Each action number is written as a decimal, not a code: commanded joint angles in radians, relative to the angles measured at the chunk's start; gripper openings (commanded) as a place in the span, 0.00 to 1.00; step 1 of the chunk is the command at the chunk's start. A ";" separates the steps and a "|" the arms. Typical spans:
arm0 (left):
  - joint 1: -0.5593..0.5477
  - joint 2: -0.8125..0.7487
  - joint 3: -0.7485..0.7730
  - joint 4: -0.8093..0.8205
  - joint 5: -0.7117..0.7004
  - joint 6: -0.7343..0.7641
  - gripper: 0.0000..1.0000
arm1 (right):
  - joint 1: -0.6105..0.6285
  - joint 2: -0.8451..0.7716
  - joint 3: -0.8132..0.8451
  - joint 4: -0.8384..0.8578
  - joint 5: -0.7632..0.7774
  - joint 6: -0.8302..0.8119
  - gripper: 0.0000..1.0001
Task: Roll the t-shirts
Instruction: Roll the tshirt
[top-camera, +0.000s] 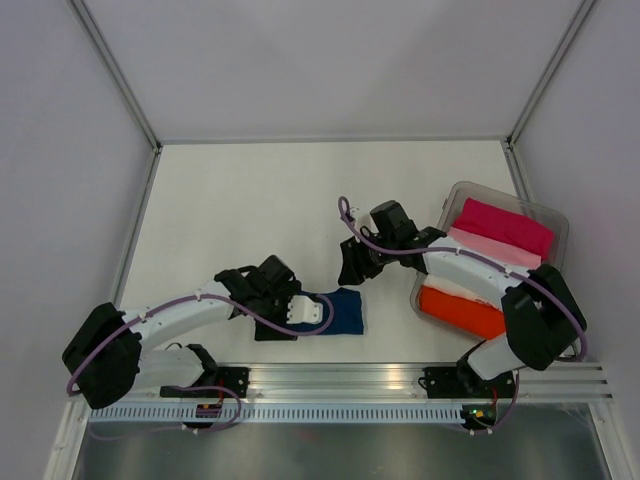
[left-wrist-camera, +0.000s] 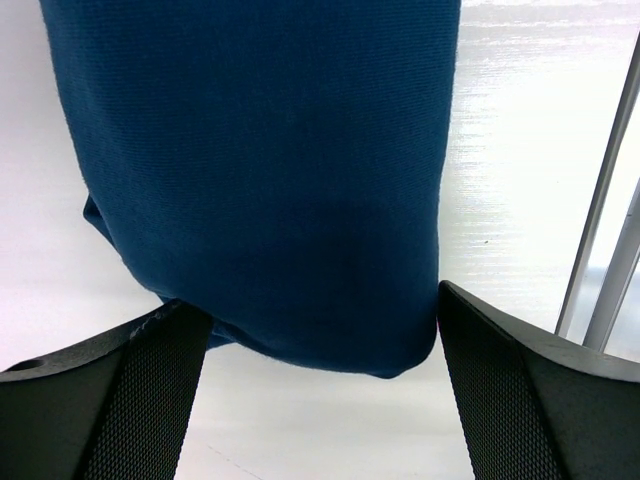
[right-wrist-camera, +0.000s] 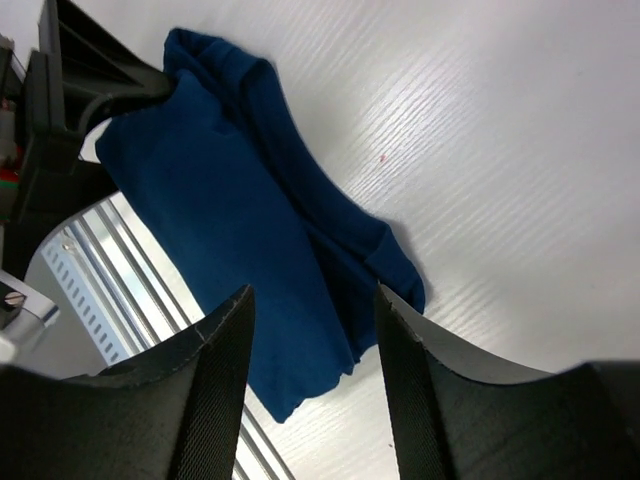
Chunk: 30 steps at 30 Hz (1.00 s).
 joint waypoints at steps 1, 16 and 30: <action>0.010 0.003 0.020 0.017 0.044 -0.038 0.95 | 0.047 0.032 -0.016 0.125 -0.017 -0.036 0.58; 0.036 0.004 0.032 0.008 0.049 -0.019 0.95 | 0.134 0.260 0.082 0.143 -0.049 -0.148 0.63; 0.042 0.012 0.043 0.006 0.052 0.001 0.95 | 0.156 0.249 0.088 0.126 -0.044 -0.180 0.65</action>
